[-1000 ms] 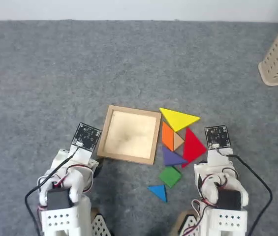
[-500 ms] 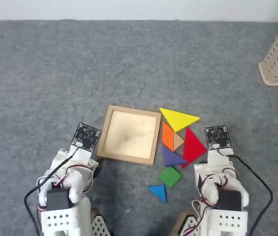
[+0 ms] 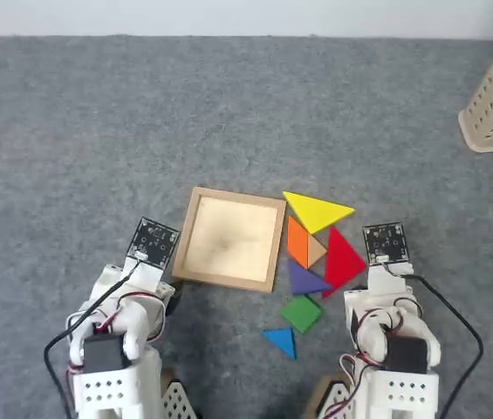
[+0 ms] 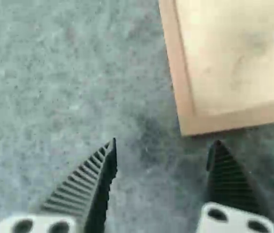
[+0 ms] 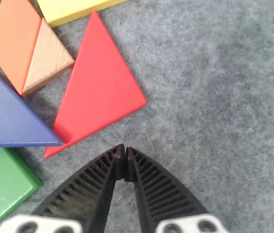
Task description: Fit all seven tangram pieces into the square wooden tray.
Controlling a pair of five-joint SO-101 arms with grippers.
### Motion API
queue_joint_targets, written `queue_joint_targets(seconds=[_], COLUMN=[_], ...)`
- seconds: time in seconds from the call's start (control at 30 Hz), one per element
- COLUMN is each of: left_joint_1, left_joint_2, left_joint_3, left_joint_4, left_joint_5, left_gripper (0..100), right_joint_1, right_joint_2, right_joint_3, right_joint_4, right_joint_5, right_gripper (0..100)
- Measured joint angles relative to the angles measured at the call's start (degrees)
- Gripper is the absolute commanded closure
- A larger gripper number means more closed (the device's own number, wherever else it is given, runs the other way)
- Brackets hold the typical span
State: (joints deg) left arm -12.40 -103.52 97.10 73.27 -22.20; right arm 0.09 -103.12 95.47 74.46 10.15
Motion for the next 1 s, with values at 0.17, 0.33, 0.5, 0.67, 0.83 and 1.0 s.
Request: queue_joint_targets(seconds=[0.17,0.33,0.5,0.67,0.83,1.0], left_joint_1=[0.0,0.0,0.0,0.0,0.0,0.0], left_joint_2=[0.0,0.0,0.0,0.0,0.0,0.0], left_joint_3=[0.0,0.0,0.0,0.0,0.0,0.0], left_joint_4=[0.0,0.0,0.0,0.0,0.0,0.0], left_joint_5=[0.0,0.0,0.0,0.0,0.0,0.0], left_gripper=[72,72,72,72,72,72], right_joint_1=[0.0,0.0,0.0,2.02,5.19,5.54], right_joint_2=[0.0,0.0,0.0,0.0,0.0,0.35], right_joint_3=[0.0,0.0,0.0,0.0,-2.2,-11.78], right_joint_4=[0.0,-0.35,-5.1,-13.54,-16.35,-14.33], right_joint_5=[0.0,0.0,0.0,11.69,17.23,18.11], right_gripper=[98.9,98.9,98.9,98.9,98.9,98.9])
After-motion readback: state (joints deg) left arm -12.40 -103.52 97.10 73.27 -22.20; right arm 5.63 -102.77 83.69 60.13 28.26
